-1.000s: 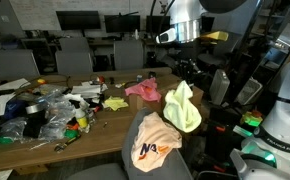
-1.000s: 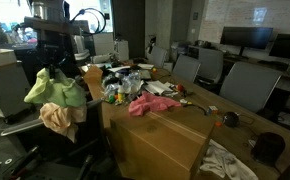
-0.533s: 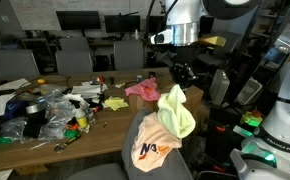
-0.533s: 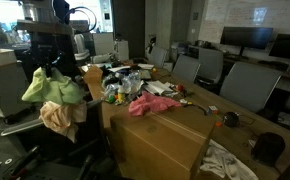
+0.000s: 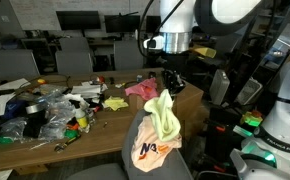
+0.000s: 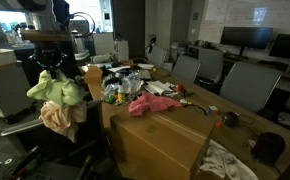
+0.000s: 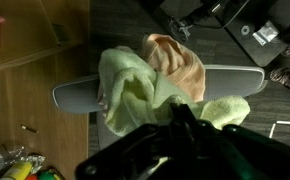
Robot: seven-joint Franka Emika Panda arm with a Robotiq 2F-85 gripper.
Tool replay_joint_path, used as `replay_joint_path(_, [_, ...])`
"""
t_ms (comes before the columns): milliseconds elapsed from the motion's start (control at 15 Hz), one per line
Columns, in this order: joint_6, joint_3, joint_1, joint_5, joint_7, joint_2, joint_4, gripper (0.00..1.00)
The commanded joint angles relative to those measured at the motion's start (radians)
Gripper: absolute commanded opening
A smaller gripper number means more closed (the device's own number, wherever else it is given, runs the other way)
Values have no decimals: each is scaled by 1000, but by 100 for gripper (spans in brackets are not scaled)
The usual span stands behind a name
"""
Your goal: Pick the clothes on the box and put them on the back rest of the chair
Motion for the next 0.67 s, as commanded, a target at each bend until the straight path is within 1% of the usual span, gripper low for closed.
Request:
replay_joint_path(0, [69, 28, 0, -35, 89, 44, -1, 1])
replay_joint_path(200, [91, 49, -7, -82, 162, 83, 0, 1])
replay_joint_path(600, [76, 73, -13, -168, 284, 142, 8, 1])
